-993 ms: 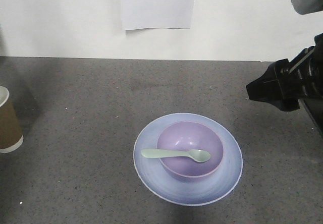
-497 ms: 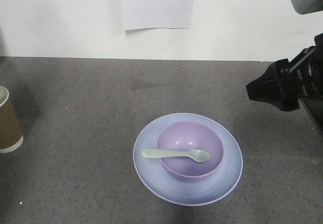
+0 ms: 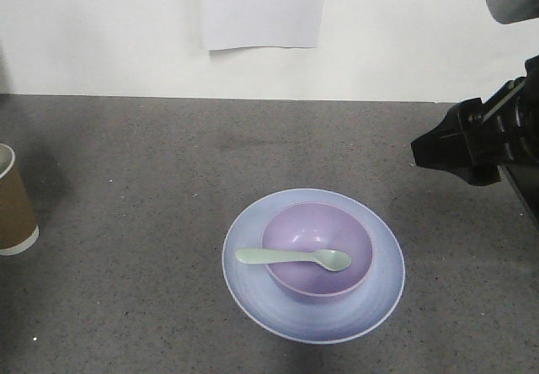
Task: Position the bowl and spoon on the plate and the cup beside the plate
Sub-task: 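Move the open left gripper over the brown paper cup and grasp its rim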
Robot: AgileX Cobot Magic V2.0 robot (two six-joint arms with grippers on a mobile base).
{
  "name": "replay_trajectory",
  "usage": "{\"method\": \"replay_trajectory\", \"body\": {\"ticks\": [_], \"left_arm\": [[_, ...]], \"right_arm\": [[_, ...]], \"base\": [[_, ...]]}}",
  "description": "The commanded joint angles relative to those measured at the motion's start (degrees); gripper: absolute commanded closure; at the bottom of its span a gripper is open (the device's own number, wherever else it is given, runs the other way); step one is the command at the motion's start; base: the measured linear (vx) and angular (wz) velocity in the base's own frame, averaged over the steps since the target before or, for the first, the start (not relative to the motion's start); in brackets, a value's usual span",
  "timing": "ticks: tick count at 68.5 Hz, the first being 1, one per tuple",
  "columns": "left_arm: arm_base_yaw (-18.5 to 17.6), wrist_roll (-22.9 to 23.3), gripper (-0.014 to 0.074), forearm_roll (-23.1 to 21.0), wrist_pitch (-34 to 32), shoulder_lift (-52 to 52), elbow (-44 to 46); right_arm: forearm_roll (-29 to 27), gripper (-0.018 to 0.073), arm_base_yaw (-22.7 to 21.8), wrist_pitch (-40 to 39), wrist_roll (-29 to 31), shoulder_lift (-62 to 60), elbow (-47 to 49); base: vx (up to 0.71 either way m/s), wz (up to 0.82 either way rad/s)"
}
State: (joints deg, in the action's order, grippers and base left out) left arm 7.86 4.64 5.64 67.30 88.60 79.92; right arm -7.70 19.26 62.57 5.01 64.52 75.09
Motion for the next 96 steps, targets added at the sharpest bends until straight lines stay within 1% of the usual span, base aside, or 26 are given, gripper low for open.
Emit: {"method": "replay_trajectory", "body": {"ticks": [1, 21, 39, 45, 50, 55, 60, 61, 67, 68, 70, 77, 80, 84, 96], "left_arm": [[0.08, 0.89, 0.0119, 0.0, -2.01, -1.95, 1.19], [0.08, 0.89, 0.0132, -0.01, -2.54, -1.95, 1.14], [0.08, 0.89, 0.0132, -0.52, -1.92, 1.35, 1.14], [0.08, 0.93, 0.0151, -0.47, -2.51, 1.35, 1.14], [0.08, 0.93, 0.0195, -0.47, -2.71, 1.35, 1.14], [0.08, 0.93, 0.0268, -0.47, -2.77, 1.35, 1.14], [0.08, 0.93, 0.0367, -0.47, -2.82, 1.35, 1.14], [0.08, 0.93, 0.04, -0.47, -2.82, 1.35, 1.14], [0.08, 0.93, 0.0539, -0.47, -2.95, 1.35, 1.14], [0.08, 0.93, 0.0574, -0.47, -2.95, 1.35, 1.14], [0.08, 0.88, 0.0607, -0.47, -2.95, 1.35, 1.14], [0.08, 0.82, 0.0605, -0.72, -2.66, 1.16, 1.14], [0.08, 0.76, 0.0604, -1.55, -2.53, 0.67, 1.14], [0.08, -0.11, 0.0604, -3.93, -2.66, -0.23, 1.14], [-0.03, -5.74, 0.0604, -13.59, -1.8, -4.15, 1.14]], "right_arm": [[0.15, 0.001, -0.16, -3.33, 0.32, -0.92, 1.33], [0.14, 0.001, -0.16, -3.28, 0.32, -0.92, 1.33], [0.14, 0.001, -0.16, -3.28, 0.32, -0.92, 1.33], [0.14, 0.001, -0.16, -3.23, 0.32, -0.92, 1.33], [0.14, 0.001, -0.16, -3.23, 0.32, -0.92, 1.33], [0.14, 0.001, -0.16, -3.23, 0.32, -0.92, 1.33], [0.14, 0.001, -0.16, -3.23, 0.32, -0.92, 1.33], [0.14, 0.001, -0.16, -3.23, 0.32, -0.92, 1.33], [0.14, 0.001, -0.16, -3.28, 0.32, -0.92, 1.33], [0.14, 0.001, -0.16, -3.28, 0.32, -0.92, 1.33], [0.14, 0.001, -0.16, -3.28, 0.32, -0.92, 1.33], [0.14, 0.001, -0.16, -3.28, 0.32, -0.92, 1.33], [0.14, 0.001, -0.16, -3.28, 0.32, -0.92, 1.33], [0.14, 0.001, -0.16, -3.28, 0.32, -0.92, 1.33], [0.14, 0.001, -0.16, -3.28, 0.32, -0.92, 1.33]], "base": [[0.0, 0.0], [0.0, 0.0], [0.0, 0.0], [0.0, 0.0], [0.0, 0.0], [0.0, 0.0], [0.0, 0.0], [0.0, 0.0], [0.0, 0.0], [0.0, 0.0], [0.0, 0.0], [0.0, 0.0], [0.0, 0.0], [0.0, 0.0], [0.0, 0.0]]}}
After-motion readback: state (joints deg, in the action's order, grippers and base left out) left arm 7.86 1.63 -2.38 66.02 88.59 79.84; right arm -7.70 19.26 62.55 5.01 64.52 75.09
